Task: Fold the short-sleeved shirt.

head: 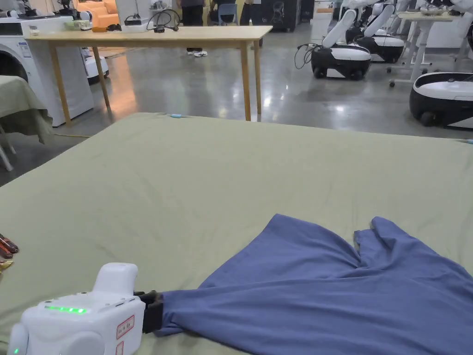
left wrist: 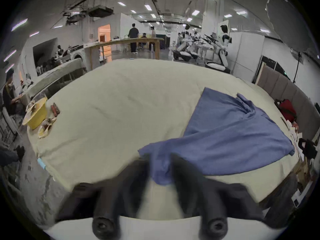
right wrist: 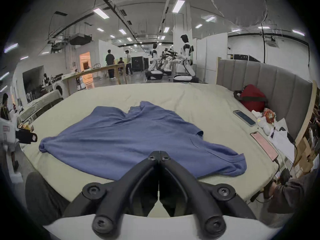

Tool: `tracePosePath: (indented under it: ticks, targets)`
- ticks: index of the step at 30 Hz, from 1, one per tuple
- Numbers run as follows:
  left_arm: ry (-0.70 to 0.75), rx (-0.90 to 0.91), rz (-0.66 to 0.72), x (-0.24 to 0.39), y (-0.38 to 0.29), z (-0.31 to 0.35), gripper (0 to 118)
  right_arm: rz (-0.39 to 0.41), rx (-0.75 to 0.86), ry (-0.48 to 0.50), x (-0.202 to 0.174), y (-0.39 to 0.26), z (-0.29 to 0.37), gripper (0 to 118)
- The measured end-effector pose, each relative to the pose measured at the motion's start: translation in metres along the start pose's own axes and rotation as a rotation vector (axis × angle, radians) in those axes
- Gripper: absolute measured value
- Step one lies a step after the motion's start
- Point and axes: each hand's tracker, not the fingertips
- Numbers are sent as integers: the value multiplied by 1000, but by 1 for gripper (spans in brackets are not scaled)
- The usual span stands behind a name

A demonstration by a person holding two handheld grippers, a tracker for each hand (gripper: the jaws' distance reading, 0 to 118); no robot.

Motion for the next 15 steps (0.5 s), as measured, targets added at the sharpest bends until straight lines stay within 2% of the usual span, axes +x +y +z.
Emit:
tracePosePath:
  ticks: [1,2,3,4,6,8,9,10,12,14,15]
  targets:
    - [-4,-45,-12,-4,6,-10,102,0,-3,-4,-1,-1,-1,1]
    - [-17,-90,-10,-8,11,-23,118,0,-7,-2,-2,-2,-3,1]
    - [-62,-92,37,-5,13,-31,114,2,-18,3,-2,-3,-5,1]
    - [-21,-77,-20,-6,17,-38,114,5,-28,5,-3,-4,-7,1]
    - [-17,-149,-47,-10,24,-58,113,17,-42,0,-4,-7,-11,1]
    - [-44,-202,-58,-6,24,-74,102,19,-64,-3,-3,-9,-14,1]
    - [-58,-217,-63,-6,25,-79,91,17,-69,-2,-2,-10,-16,1]
    - [-67,-224,-65,-6,26,-81,67,16,-77,-2,-3,-10,-17,1]
    - [-87,-223,-79,-1,25,-79,0,19,-94,-6,-2,-12,-21,1]
    - [-122,-180,-140,4,22,-75,0,19,-101,-4,-1,-11,-24,1]
    - [-86,-212,-136,7,21,-74,0,17,-109,1,0,-11,-26,1]
